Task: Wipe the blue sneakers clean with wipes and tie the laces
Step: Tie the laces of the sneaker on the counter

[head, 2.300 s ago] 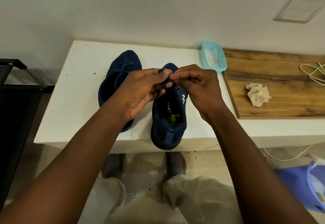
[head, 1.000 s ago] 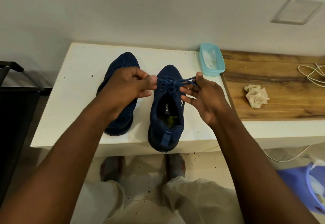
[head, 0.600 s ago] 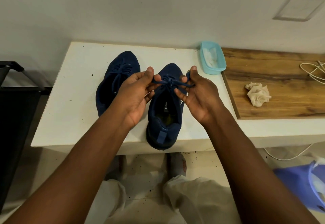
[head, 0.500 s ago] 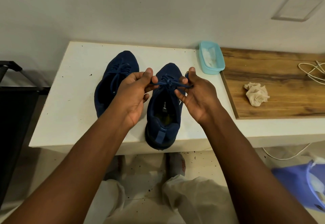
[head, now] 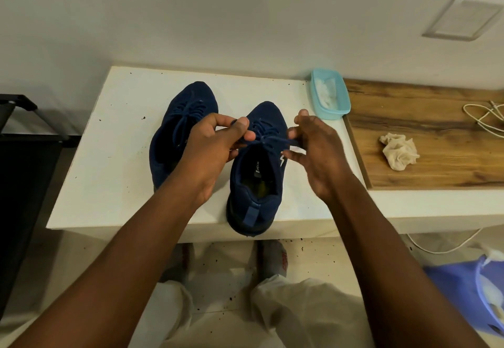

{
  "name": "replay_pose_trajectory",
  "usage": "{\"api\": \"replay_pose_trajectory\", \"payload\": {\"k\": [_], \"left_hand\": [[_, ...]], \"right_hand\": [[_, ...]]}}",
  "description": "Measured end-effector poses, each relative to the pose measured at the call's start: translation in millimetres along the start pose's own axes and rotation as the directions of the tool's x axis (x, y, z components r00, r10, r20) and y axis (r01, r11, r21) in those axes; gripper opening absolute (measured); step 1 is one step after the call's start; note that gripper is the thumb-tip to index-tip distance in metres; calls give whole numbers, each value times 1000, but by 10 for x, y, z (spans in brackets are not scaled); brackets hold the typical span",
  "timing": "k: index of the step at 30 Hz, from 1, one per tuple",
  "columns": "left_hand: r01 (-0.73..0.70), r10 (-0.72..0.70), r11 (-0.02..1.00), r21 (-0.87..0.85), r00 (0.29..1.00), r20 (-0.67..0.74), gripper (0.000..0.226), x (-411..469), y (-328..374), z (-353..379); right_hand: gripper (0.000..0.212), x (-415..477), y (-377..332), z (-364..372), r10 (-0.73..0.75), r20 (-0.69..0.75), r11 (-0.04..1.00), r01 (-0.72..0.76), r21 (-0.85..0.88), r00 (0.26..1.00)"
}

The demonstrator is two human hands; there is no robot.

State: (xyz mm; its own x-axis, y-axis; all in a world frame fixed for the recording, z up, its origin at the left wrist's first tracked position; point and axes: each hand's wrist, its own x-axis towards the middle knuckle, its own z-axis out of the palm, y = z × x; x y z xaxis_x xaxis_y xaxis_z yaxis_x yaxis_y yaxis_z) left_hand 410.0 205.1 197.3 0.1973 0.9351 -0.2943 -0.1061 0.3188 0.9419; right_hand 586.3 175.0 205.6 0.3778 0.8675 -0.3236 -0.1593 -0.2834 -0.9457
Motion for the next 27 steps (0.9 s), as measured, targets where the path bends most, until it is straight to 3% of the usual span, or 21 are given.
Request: {"api": "replay_pose_trajectory", "payload": {"k": [4, 6, 11, 19, 23, 27], "left_hand": [[-10, 12, 998, 60, 999, -39, 22, 10, 35, -70], [-35, 39, 994, 105, 998, -39, 26, 15, 48, -72], [-87, 85, 979, 185, 996, 17, 24, 25, 49, -127], [-163, 115, 919, 360, 982, 150, 20, 2, 61, -154], [-204, 109, 884, 420, 965, 239, 37, -12, 67, -168], [-286, 211, 807, 517, 957, 200, 28, 8, 5, -164]], "right_hand": [[23, -4, -61, -118, -141, 53, 944, 150, -295, 989], [18, -1, -56, -107, -218, 174, 877, 271, -397, 960], [31, -18, 29, -12, -252, 397, 716, 446, -537, 883], [21, 13, 75, -34, -366, 340, 686, 498, -531, 866], [14, -1, 43, -27, -405, 306, 741, 506, -441, 861], [13, -35, 11, -11, -378, 318, 769, 486, -414, 869]]}}
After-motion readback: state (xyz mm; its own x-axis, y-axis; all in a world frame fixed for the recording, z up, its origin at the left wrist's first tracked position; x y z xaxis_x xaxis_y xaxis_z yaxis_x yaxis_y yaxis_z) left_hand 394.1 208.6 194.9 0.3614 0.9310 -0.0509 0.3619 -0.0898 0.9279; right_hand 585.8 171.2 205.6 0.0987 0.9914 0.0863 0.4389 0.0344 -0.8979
